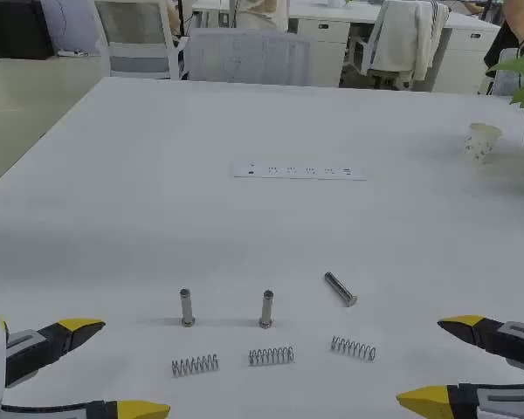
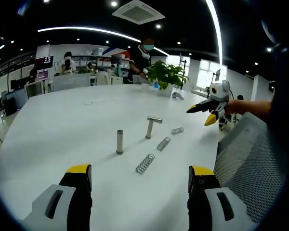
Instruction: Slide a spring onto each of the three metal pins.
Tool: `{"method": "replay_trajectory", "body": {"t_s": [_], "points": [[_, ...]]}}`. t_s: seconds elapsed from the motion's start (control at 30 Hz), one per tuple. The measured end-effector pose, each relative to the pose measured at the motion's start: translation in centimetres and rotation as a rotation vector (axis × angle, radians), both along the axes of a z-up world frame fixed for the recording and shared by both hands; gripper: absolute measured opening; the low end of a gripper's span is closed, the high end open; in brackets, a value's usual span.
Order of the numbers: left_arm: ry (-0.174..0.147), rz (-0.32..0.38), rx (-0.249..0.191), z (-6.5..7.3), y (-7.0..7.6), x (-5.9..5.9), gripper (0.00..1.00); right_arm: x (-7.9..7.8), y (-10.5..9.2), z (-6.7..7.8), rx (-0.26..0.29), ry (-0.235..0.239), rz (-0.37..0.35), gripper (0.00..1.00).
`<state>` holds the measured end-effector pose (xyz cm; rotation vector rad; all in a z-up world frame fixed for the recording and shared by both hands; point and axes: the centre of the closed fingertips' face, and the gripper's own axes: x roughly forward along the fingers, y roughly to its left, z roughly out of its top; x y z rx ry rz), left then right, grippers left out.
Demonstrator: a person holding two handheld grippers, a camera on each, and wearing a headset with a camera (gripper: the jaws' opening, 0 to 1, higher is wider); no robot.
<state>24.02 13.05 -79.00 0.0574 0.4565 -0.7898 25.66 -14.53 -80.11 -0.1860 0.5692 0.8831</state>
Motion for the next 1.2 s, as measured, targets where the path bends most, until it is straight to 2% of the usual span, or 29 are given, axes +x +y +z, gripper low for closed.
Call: {"method": "replay_trajectory", "body": {"t_s": [1.2], "points": [[-0.002,0.000,-0.002,0.00,-0.14,0.03,0.77,-0.15,-0.14,-0.27,-0.003,0.012,-0.001,0.74]]}}
